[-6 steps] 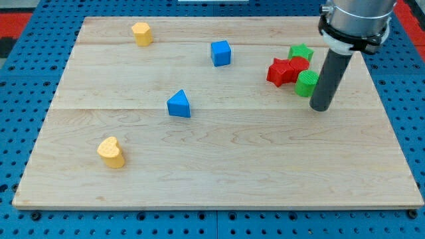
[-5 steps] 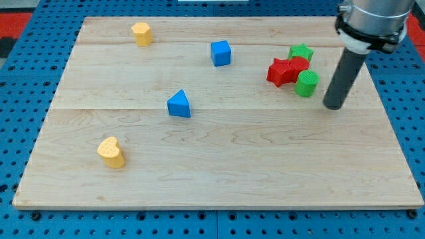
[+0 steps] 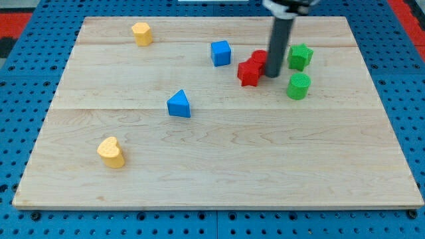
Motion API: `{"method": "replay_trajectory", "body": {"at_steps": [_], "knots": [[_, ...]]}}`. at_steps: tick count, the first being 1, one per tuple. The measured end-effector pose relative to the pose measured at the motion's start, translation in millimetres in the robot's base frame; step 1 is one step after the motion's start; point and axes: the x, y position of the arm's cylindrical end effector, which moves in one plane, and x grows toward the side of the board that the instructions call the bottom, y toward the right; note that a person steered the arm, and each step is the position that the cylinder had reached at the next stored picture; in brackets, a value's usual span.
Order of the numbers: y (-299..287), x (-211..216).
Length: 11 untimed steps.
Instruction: Separate the red circle from the red star
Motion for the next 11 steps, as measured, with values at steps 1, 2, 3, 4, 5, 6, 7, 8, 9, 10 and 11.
{"method": "replay_trajectory", "body": {"at_steps": [1,2,3,4,5,6,7,8,9,10,11], "knots": [[0.9,-5.0],[38.4,-12.1],[11.5,-51.1],[-26.3,-88.3],[-9.7,-74.7],[3.3,-34.2],[-2.3,-29.7],[-29.7,-26.9],[-79.0,-26.4],[-115.4,-26.1],[-183.2,-26.3]]}}
